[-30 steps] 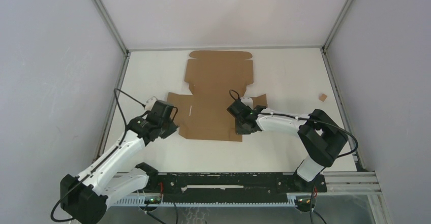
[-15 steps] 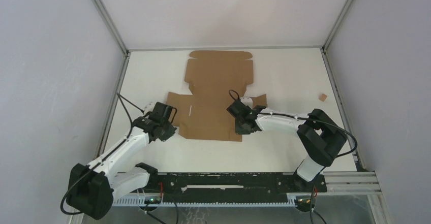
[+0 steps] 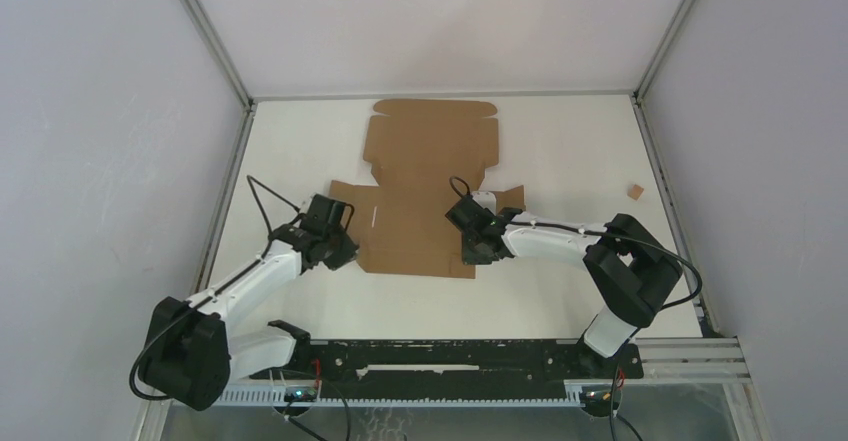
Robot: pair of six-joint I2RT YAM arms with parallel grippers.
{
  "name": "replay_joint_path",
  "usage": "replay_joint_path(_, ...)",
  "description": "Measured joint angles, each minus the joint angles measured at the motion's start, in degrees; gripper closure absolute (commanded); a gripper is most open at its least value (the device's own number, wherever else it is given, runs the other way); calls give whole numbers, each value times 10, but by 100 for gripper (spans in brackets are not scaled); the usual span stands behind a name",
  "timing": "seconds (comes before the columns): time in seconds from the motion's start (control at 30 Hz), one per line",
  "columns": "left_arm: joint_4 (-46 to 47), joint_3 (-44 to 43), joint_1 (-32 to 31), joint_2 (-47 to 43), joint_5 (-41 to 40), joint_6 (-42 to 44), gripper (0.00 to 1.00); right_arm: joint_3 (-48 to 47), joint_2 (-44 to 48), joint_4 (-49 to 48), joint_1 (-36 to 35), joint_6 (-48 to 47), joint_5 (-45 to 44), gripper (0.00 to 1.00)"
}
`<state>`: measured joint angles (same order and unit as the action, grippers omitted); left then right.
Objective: Fold the paper box
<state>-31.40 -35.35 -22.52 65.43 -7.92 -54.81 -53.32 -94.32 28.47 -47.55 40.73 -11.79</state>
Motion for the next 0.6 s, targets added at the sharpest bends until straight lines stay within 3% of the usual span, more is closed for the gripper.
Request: replay_joint_path(0.6,41,-21,-61,84,23,8,99,-5,-6,-5,0,-2,5,77)
